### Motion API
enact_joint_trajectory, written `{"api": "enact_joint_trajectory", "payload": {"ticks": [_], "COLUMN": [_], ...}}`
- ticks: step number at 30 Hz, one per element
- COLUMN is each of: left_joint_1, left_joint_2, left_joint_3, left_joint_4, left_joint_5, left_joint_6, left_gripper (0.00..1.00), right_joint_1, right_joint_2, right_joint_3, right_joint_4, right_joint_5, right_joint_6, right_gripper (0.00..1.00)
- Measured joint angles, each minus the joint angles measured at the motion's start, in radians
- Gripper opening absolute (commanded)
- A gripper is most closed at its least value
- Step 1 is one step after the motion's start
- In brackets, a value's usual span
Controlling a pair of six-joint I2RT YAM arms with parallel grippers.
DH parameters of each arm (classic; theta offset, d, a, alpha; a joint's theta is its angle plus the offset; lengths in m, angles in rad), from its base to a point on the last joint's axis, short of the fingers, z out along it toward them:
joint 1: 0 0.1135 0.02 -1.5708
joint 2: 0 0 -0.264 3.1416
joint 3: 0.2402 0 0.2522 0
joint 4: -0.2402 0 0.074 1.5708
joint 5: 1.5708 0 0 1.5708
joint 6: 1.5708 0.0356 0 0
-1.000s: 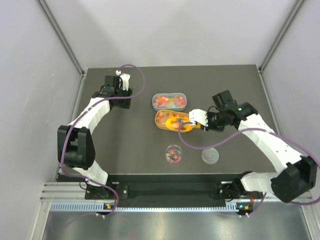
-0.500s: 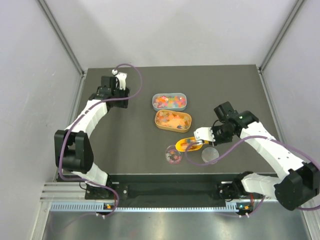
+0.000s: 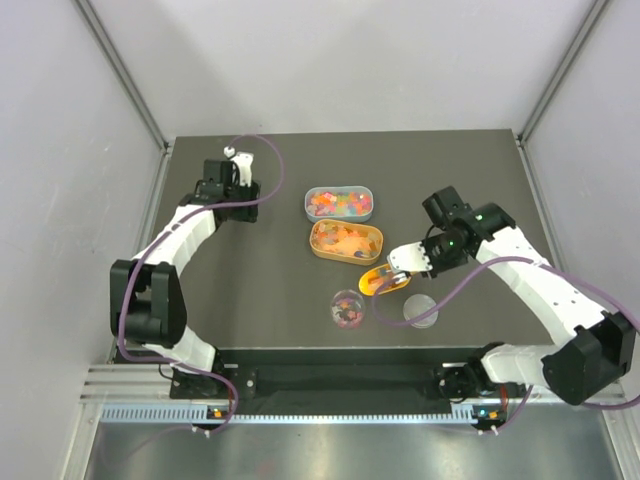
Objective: Pack the candies
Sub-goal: Place the fake candies in the packing bottle.
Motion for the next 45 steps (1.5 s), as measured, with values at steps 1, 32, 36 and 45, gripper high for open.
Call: {"api": "enact_joint_trajectory", "payload": {"ticks": [1,32,36,45], "left_joint_1": [0.000,0.034,0.039,0.040], "left_joint_2": [-0.002,-0.072,-0.083,-0.095], "left_joint_3": [-0.002,-0.082,-0.099,-0.113], "left_joint_4": [0.002,0.083,0.089,0.102], "left_joint_5": [0.000,0.021,0.024,0.027], "left_joint_6": [-0.003,-0.104,-0.117,-0.142], "left_gripper": [0.60,0.61,0.61,0.61], "right_joint_1": [0.005,0.243,0.269,0.307], "right_joint_2": [0.006,0.184,0.192,0.212], "right_joint_3": [0.005,0.090,0.105,0.136], "right_joint_4": [-0.002,-0.044,-0.048,-0.070], "right_joint_5": [0.008,0.230,0.256,0.304], "right_joint_6": [-0.002,0.041,0.057,0.080], "right_gripper": [0.00,0.00,0.00,0.00]}}
